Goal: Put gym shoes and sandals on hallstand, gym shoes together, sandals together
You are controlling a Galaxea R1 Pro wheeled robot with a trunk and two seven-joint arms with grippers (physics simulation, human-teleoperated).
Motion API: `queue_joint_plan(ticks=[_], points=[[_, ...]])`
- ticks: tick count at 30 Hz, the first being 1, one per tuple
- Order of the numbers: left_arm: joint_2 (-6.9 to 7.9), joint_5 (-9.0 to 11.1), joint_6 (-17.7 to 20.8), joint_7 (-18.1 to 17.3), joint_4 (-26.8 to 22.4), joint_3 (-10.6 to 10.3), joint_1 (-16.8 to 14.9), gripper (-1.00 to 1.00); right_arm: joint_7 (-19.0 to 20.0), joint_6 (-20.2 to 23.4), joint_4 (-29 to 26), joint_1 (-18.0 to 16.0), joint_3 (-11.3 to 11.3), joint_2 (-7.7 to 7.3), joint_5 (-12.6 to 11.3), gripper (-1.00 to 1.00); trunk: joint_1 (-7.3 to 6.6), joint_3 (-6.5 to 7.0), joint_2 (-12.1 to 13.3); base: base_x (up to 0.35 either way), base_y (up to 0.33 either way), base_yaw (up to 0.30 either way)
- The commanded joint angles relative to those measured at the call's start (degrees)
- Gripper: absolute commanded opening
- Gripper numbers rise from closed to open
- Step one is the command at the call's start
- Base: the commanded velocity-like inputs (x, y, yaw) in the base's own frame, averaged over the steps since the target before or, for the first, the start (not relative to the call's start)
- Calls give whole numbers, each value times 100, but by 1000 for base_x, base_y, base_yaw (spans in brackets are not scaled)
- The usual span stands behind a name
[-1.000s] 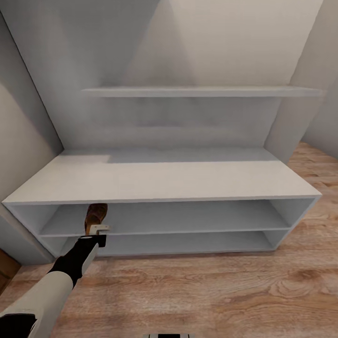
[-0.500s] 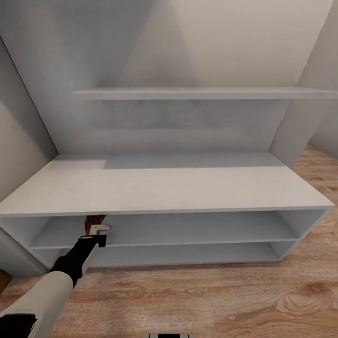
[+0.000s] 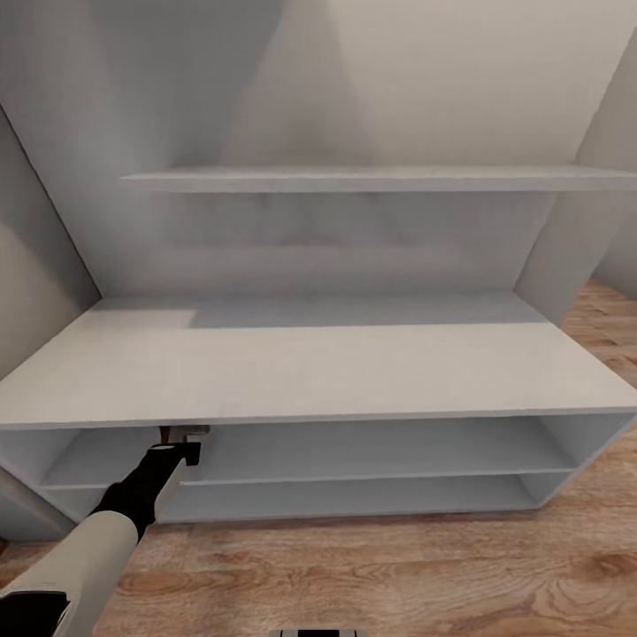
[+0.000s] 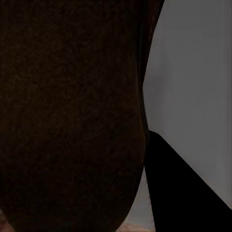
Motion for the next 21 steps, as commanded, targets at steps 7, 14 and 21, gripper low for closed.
queue_joint_plan(ticks=[7, 14, 21], points=[[4, 22, 31, 31, -10, -24, -1, -100, -6, -11, 1, -2, -6, 0, -9, -100, 0, -5, -2, 28, 0, 0], [7, 29, 31, 11, -19, -38, -1, 100, -6, -11, 0, -2, -6, 0, -9, -100, 0, -5, -2, 1, 0, 0], [19, 31, 30, 24, -9, -40, -8, 100, -6, -11, 1, -5, -6, 0, -9, -100, 0, -5, -2, 0, 0, 0]])
